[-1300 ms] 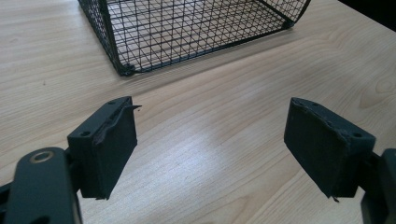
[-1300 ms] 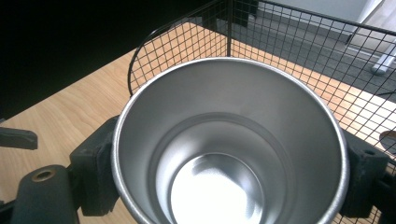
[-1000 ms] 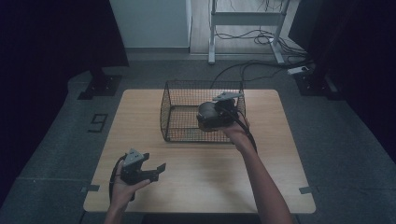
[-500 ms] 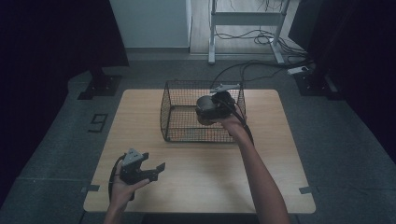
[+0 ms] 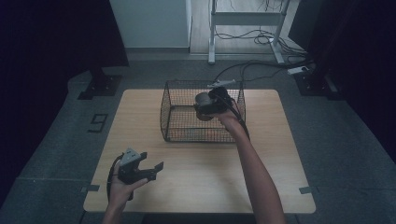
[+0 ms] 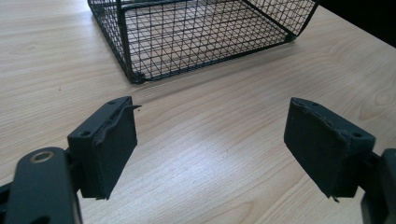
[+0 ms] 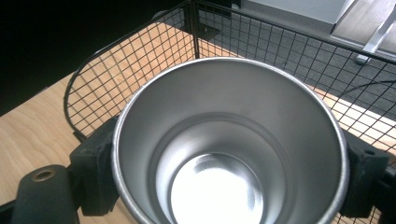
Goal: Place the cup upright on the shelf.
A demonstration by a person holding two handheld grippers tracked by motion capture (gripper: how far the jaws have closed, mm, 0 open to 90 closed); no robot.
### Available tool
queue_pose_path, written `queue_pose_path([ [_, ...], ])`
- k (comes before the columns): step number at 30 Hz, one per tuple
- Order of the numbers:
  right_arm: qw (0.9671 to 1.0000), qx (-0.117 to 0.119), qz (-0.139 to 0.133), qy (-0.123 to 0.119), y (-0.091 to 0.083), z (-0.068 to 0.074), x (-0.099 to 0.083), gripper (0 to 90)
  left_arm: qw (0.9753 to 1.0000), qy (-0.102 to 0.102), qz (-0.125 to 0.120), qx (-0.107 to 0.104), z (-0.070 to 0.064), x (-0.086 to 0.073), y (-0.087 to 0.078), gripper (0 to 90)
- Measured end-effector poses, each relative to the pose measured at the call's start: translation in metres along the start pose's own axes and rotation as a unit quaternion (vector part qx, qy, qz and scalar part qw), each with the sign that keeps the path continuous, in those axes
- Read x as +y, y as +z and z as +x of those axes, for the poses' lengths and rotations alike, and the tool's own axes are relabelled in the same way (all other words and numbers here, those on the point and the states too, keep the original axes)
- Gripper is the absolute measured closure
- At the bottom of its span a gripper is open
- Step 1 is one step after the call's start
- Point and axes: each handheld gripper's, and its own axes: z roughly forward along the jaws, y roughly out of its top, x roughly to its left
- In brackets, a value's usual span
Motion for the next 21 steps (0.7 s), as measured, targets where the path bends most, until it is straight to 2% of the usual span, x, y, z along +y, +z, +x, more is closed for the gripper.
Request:
queue_pose_path([
  [14,1.0000,-0.001,0.008,0.001,0.018,-0.011,0.004,14.8,1.0000,-0.002,0.000,0.002,0.002,-0.001,-0.001,17.4],
  [21,0.9998,0.000,-0.001,0.020,0.023,-0.027,0.007,14.8,1.0000,-0.005,0.000,0.008,0.005,-0.002,-0.003,17.4],
])
